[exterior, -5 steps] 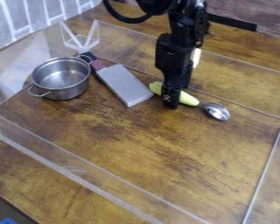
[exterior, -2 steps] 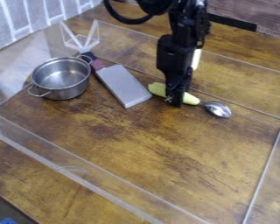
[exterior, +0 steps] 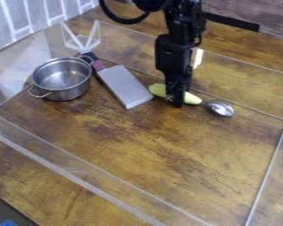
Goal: Put the spoon into the silver pot
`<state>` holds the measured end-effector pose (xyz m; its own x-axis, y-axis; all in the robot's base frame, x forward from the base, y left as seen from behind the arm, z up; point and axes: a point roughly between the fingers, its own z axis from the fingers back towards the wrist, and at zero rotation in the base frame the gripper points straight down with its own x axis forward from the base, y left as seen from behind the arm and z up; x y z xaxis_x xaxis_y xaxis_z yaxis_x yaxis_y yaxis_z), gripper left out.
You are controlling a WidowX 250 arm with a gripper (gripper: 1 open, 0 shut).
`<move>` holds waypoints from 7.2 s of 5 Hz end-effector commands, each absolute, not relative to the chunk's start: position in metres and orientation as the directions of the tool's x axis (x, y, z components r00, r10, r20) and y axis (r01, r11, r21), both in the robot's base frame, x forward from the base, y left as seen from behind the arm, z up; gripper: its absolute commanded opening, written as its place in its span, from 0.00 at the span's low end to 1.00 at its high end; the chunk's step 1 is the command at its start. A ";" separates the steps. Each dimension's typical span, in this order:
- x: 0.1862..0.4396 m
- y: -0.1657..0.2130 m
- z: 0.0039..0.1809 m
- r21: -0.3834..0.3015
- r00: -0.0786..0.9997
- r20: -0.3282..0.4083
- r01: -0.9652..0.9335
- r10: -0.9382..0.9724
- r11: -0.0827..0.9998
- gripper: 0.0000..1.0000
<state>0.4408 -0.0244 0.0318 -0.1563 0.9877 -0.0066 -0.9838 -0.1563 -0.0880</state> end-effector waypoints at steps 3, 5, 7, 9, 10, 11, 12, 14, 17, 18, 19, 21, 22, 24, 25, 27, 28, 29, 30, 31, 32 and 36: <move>0.450 0.028 0.158 -0.194 -0.124 -0.135 -0.970 0.983 -0.149 0.00; 0.431 0.069 0.197 -0.204 -0.146 -0.101 -0.965 0.984 -0.164 0.00; 0.389 0.112 0.179 -0.216 -0.119 -0.084 -0.967 0.989 -0.134 0.00; 0.357 0.119 0.176 -0.221 -0.147 -0.097 -0.961 0.984 -0.166 0.00; 0.351 0.114 0.170 -0.219 -0.153 -0.086 -0.961 0.985 -0.168 0.00; 0.351 0.108 0.177 -0.220 -0.092 -0.077 -0.970 0.993 -0.106 0.00; 0.358 0.105 0.175 -0.219 -0.031 -0.061 -0.975 0.998 -0.044 0.00; 0.350 0.095 0.159 -0.210 0.082 -0.073 -0.975 0.994 0.065 0.00; 0.353 0.095 0.141 -0.221 -0.071 -0.107 -0.971 0.992 -0.093 0.00; 0.341 0.107 0.126 -0.221 -0.129 -0.122 -0.963 0.984 -0.154 0.00; 0.337 0.138 0.132 -0.217 -0.154 -0.146 -0.959 0.977 -0.184 0.00; 0.340 0.174 0.120 -0.207 -0.126 -0.166 -0.965 0.978 -0.160 0.00; 0.349 0.179 0.108 -0.202 -0.077 -0.175 -0.973 0.982 -0.112 0.00; 0.346 0.187 0.093 -0.187 -0.063 -0.182 -0.978 0.981 -0.098 0.00; 0.351 0.196 0.091 -0.181 0.034 -0.192 -0.984 0.981 -0.001 1.00; 0.368 0.197 0.082 -0.181 0.109 -0.231 -0.981 0.967 0.067 0.00; 0.371 0.194 0.077 -0.180 0.089 -0.246 -0.983 0.965 0.044 0.00; 0.379 0.192 0.072 -0.178 0.110 -0.265 -0.982 0.958 0.064 0.00; 0.385 0.188 0.069 -0.173 0.133 -0.281 -0.981 0.950 0.086 1.00; 0.380 0.184 0.071 -0.172 0.146 -0.287 -0.980 0.947 0.099 0.00; 0.378 0.183 0.075 -0.177 0.163 -0.287 -0.978 0.944 0.115 0.00; 0.387 0.191 0.081 -0.195 0.243 -0.289 -0.962 0.926 0.192 0.00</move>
